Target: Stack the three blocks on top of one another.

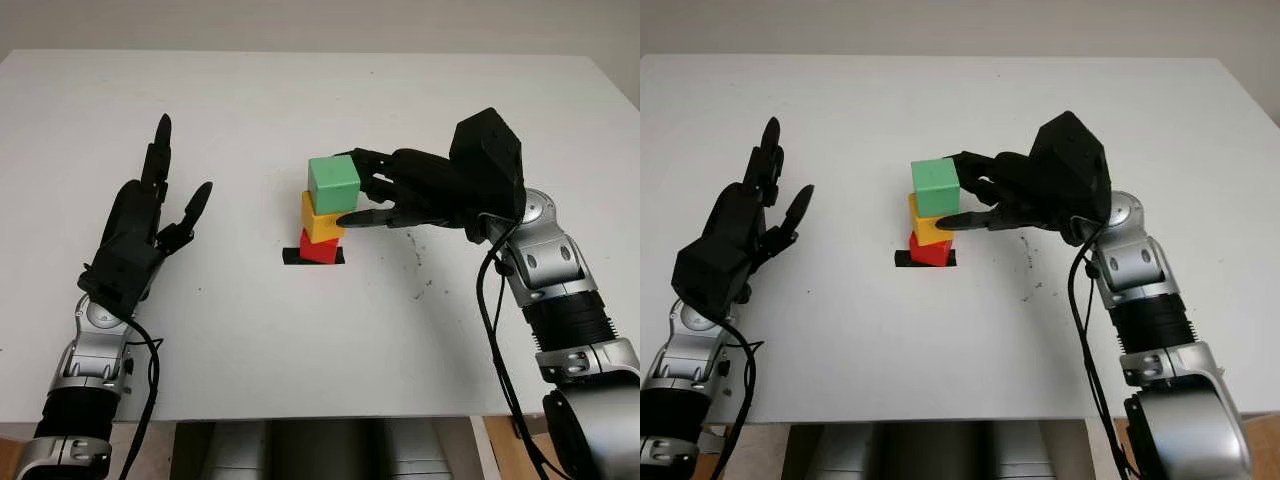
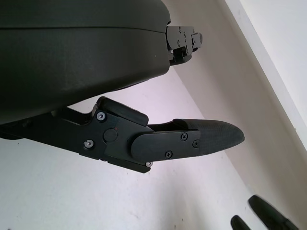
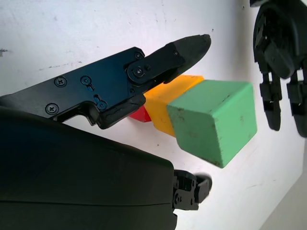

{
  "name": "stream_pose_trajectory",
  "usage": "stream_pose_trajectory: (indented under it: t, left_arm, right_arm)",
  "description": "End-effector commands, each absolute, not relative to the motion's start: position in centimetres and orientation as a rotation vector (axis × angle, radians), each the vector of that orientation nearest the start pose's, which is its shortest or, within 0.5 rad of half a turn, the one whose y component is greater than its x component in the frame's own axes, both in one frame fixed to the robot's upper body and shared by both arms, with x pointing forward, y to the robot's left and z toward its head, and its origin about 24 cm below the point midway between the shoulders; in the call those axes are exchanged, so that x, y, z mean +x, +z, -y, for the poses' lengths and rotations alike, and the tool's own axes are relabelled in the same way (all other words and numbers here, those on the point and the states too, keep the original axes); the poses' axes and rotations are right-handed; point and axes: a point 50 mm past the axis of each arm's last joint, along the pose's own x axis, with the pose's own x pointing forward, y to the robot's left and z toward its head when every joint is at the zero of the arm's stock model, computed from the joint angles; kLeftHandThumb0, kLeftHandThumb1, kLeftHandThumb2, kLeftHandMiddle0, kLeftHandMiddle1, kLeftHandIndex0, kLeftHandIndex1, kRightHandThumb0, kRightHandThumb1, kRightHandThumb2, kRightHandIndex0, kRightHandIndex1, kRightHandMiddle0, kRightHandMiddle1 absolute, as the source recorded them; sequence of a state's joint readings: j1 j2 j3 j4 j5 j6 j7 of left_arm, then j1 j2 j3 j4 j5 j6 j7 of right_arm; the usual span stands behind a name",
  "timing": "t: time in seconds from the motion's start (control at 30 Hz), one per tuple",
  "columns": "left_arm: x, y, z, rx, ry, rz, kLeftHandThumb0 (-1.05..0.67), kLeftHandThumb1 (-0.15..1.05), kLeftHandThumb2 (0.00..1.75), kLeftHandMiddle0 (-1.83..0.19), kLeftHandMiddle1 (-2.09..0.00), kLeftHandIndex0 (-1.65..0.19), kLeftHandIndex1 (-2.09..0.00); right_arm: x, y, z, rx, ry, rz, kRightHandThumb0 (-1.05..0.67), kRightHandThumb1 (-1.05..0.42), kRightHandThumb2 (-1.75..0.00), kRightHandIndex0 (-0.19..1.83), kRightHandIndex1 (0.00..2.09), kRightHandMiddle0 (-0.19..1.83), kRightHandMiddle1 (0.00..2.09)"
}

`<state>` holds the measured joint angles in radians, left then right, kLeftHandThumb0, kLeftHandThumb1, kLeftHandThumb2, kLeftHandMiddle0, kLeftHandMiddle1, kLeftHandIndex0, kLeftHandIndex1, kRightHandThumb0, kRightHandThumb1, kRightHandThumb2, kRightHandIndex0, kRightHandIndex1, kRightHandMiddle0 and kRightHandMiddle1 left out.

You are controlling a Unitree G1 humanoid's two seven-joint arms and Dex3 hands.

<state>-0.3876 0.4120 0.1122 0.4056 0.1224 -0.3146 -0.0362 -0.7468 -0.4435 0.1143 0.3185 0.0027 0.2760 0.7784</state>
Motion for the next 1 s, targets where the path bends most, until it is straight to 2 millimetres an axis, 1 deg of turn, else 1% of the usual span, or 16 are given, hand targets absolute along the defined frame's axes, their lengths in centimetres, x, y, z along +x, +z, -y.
stream_pose_trajectory:
  t: [0.0,0.1,0.2,0.37,0.43,0.47,0.5,0.6,0.63,0.8,0.97]
  left_arm:
    - [31.8,11.5,-24.2,0.502,0.045,0.308,-0.74,1.05,0.48,0.09,-0.05,0.13,-0.05]
    - [31.9,11.6,-24.1,0.507,0.049,0.308,-0.76,1.05,0.48,0.07,-0.06,0.11,-0.06]
    - [31.9,11.6,-24.1,0.52,0.053,0.308,-0.75,1.05,0.49,0.07,-0.06,0.11,-0.06]
    - [31.9,11.5,-24.1,0.508,0.048,0.31,-0.74,1.05,0.48,0.07,-0.05,0.11,-0.06]
    - [31.9,11.5,-24.1,0.495,0.043,0.306,-0.75,1.05,0.48,0.09,-0.05,0.12,-0.05]
    - [31.9,11.4,-24.2,0.492,0.042,0.301,-0.75,1.05,0.48,0.09,-0.05,0.13,-0.05]
    - [31.9,11.3,-24.2,0.49,0.043,0.298,-0.76,1.05,0.48,0.1,-0.05,0.13,-0.05]
    - [31.8,10.9,-24.2,0.46,0.039,0.286,-0.76,1.05,0.48,0.11,-0.04,0.15,-0.04]
    - [31.8,10.8,-24.3,0.45,0.037,0.282,-0.76,1.05,0.48,0.12,-0.04,0.15,-0.04]
    - [31.7,10.2,-24.2,0.435,0.039,0.275,-0.77,1.05,0.48,0.12,-0.05,0.15,-0.05]
    - [31.5,10.0,-23.9,0.401,0.035,0.289,-0.76,1.05,0.48,0.13,-0.05,0.15,-0.05]
  right_arm:
    - [35.5,17.3,15.7,-0.551,0.789,-0.019,-0.85,-0.9,-0.05,-0.19,0.0,-0.19,0.01]
    - [35.1,17.6,15.7,-0.561,0.783,0.021,-0.95,-0.89,-0.05,-0.19,0.0,-0.19,0.0]
    - [34.9,17.9,15.9,-0.569,0.738,0.062,-1.03,-0.9,-0.06,-0.19,0.0,-0.19,0.0]
    - [34.3,18.7,17.1,-0.482,0.549,0.231,-1.05,-0.93,-0.06,-0.19,0.0,-0.19,0.0]
    - [34.1,18.9,17.7,-0.424,0.501,0.269,-1.01,-0.94,-0.06,-0.19,0.0,-0.19,0.0]
    - [34.0,18.8,18.2,-0.406,0.445,0.299,-1.0,-0.94,-0.06,-0.19,0.0,-0.19,0.0]
    - [33.8,18.8,18.5,-0.398,0.405,0.319,-0.93,-1.0,-0.34,-0.19,0.0,-0.19,0.0]
    - [33.6,18.0,19.2,-0.303,0.312,0.313,-0.89,-1.04,-0.63,-0.19,0.0,-0.19,0.0]
    - [33.5,17.5,19.5,-0.269,0.283,0.302,-0.89,-1.04,-0.67,-0.19,0.0,-0.19,0.0]
    - [33.4,15.0,20.2,-0.124,0.194,0.225,-0.82,-1.05,-0.75,-0.19,0.0,-0.19,0.0]
    - [33.4,12.7,19.4,-0.034,0.159,0.137,-0.76,-1.05,-0.72,-0.19,0.0,-0.19,0.0]
